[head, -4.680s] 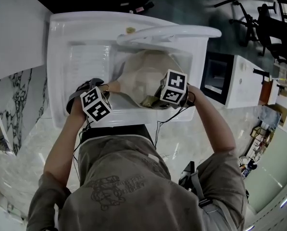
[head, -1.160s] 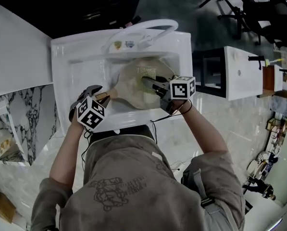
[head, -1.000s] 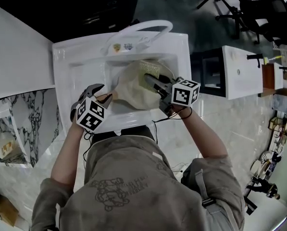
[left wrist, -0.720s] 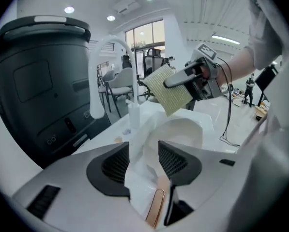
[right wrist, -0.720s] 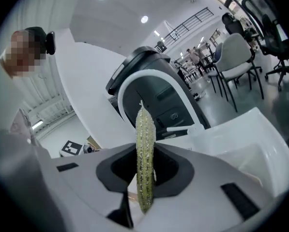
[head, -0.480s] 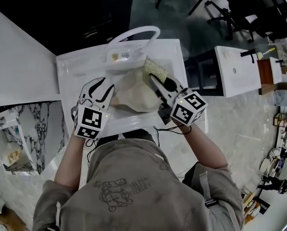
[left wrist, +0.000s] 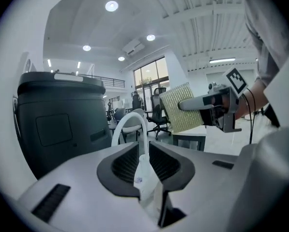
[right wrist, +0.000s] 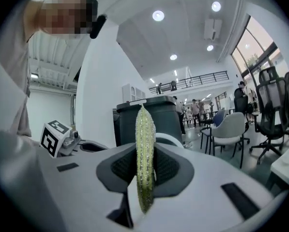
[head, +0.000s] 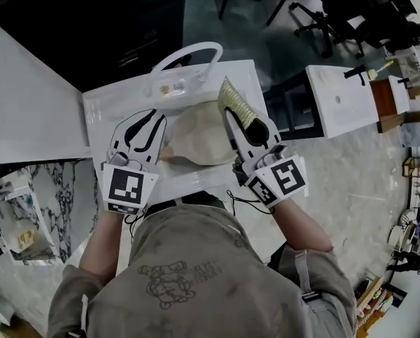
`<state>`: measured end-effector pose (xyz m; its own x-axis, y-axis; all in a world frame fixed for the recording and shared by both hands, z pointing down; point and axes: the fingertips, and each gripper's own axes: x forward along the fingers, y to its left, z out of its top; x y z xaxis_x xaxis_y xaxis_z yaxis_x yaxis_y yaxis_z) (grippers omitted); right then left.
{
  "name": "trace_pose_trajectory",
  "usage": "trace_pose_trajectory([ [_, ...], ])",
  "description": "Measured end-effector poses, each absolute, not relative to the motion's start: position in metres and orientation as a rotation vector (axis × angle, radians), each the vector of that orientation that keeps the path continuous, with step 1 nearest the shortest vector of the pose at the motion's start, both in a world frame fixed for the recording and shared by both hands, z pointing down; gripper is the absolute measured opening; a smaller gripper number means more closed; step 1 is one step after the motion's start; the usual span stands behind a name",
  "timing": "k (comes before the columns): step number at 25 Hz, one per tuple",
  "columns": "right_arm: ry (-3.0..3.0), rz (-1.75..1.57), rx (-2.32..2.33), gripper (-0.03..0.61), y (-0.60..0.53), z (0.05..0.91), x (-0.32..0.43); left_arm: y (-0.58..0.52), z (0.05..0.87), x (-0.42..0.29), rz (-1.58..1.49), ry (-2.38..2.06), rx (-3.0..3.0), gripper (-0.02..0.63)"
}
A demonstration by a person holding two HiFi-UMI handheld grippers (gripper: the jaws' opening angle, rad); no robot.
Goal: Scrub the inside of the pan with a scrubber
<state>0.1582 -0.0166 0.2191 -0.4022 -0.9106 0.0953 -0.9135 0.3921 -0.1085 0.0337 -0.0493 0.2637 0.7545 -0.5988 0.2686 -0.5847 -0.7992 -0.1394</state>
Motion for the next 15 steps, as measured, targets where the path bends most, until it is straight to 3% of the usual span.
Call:
trace_pose_trajectory([
  [15,-2.546,0.162,1.889,0.071,0.031,0.176,0.171,-0.019,0.221,0.034,-0.292,0.978,-2.827,0.044],
])
